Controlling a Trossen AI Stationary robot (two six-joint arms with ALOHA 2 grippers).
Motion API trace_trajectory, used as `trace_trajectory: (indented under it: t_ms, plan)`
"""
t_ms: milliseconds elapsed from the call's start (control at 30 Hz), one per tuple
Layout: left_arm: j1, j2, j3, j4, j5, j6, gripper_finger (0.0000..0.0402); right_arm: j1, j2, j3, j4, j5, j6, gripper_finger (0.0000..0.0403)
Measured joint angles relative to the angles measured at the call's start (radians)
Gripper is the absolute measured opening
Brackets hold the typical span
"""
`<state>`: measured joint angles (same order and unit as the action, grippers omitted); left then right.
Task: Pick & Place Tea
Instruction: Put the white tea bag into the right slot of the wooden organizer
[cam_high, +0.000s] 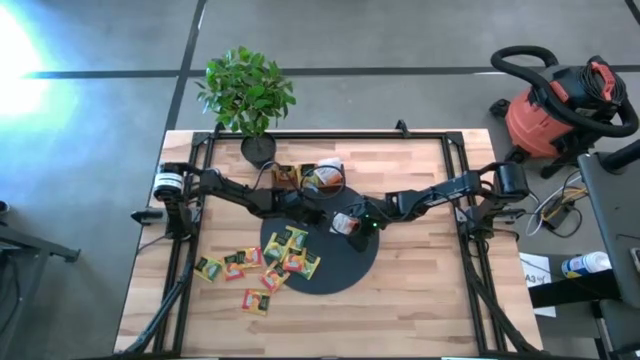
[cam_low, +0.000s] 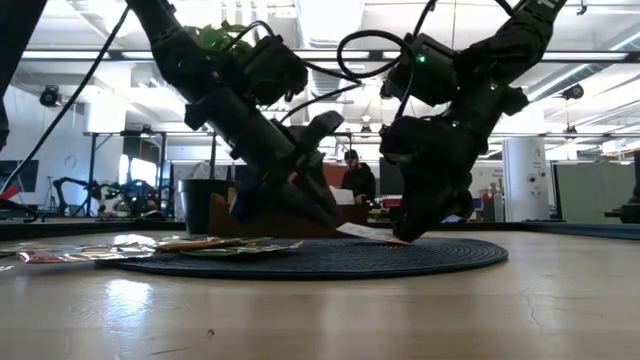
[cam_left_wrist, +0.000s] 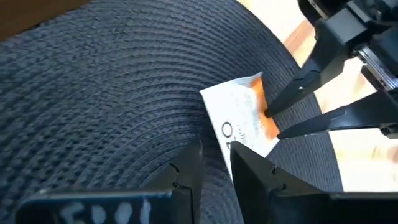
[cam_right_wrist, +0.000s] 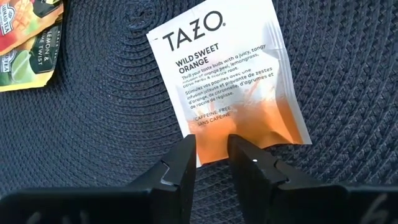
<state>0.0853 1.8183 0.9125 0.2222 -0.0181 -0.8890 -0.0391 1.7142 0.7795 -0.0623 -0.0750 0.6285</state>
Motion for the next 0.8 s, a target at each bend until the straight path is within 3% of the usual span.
trace_trajectory:
  t_ms: [800]
  plan:
    - [0.016, 0.099, 0.022, 0.136, 0.061, -0.061, 0.0058, 0.000, 0.000, -0.019, 0.046, -0.003, -0.005, 0.0079]
